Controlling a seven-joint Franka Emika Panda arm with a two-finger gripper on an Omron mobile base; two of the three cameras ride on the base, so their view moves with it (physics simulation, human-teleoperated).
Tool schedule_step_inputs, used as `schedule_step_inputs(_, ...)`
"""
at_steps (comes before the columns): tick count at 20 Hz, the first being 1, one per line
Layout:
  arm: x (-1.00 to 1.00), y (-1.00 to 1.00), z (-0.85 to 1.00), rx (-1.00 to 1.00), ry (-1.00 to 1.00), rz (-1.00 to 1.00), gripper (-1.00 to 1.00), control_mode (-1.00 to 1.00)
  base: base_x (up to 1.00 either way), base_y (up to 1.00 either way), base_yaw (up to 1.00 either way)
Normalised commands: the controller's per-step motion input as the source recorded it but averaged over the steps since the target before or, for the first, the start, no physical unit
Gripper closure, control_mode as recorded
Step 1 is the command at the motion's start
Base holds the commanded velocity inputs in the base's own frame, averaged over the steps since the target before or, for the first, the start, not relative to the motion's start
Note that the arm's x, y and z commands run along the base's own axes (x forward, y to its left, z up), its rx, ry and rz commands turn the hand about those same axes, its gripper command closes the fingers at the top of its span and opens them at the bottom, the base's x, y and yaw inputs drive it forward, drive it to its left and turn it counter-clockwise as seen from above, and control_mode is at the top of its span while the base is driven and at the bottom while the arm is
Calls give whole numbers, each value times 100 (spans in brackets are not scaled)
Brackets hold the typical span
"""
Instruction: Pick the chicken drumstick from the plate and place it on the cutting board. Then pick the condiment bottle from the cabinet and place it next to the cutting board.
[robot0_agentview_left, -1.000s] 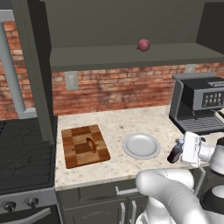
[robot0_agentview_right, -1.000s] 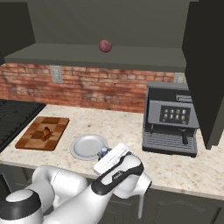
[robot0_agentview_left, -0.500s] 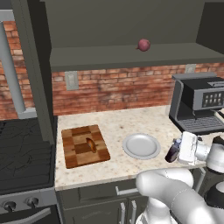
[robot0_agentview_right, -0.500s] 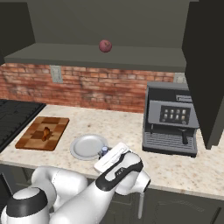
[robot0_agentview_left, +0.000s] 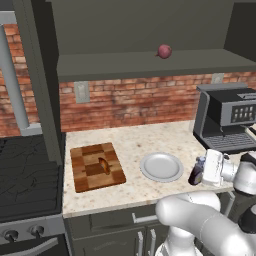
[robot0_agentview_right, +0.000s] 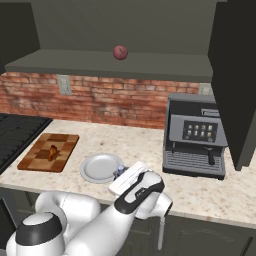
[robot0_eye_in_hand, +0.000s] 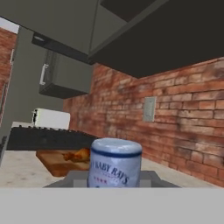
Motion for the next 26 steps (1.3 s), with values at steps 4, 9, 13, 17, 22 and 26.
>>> schedule_step_inputs(4,11,0,-12,0,0,0,100,-100,0,0,0)
schedule_step_inputs(9,4,0,-13,0,0,0,100,-100,0,0,0)
schedule_step_inputs(13,0,-1,-7,0,0,0,100,-100,0,0,0)
schedule_step_inputs(17,0,-3,-7,0,0,0,100,-100,0,0,0)
schedule_step_inputs(22,0,0,-6,0,0,0,100,-100,0,0,0)
schedule_step_inputs(26,0,0,-1,0,0,0,100,-100,0,0,0)
